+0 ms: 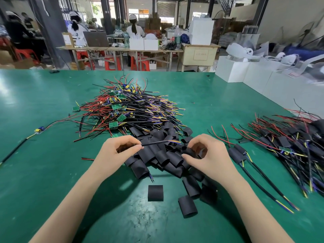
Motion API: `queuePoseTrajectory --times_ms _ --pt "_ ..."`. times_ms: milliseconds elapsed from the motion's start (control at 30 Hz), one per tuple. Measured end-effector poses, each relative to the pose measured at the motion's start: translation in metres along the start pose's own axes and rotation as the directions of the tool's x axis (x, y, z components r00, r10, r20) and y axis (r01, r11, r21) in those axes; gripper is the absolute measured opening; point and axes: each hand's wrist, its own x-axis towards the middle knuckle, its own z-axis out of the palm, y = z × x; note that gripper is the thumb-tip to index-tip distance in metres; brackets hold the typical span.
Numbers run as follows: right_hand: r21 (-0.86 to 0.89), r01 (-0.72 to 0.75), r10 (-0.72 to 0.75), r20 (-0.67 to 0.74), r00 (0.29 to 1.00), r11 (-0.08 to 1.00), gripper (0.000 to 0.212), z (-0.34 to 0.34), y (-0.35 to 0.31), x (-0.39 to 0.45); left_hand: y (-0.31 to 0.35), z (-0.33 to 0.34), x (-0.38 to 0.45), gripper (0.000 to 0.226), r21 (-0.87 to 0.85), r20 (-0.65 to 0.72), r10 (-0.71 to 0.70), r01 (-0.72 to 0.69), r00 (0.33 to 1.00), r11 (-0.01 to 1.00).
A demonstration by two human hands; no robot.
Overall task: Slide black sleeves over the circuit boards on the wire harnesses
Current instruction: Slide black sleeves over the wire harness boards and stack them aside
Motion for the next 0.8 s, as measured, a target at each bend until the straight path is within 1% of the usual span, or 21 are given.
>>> queuePoseTrajectory --times_ms 133,300,433,800 --pt "-0.005 0.032 -0.033 -0.042 0.999 0.999 0.025 0.0021 0.001 0.0001 0.006 0.001 -0.0012 0.004 -0.05 0.049 0.006 -0.004 0.999 0.999" --pt "0.006 0.097 -0.097 -0.033 0.995 0.995 0.025 0.0021 -0.0014 0.0003 0.0048 0.0016 -0.0011 0.014 -0.029 0.069 0.002 0.0 0.998 1.0" --pt "0.007 0.169 -0.169 0.003 0.986 0.986 0.026 0.0009 -0.0052 0.0 0.0033 0.0004 -0.0009 0.015 -0.002 0.069 -0.006 0.006 0.998 1.0" --pt "0.078 0.191 -0.194 0.044 0.98 0.979 0.025 0.0011 -0.0049 0.0 0.0011 0.0005 -0.0008 0.018 0.014 0.036 -0.021 0.02 0.999 1.0"
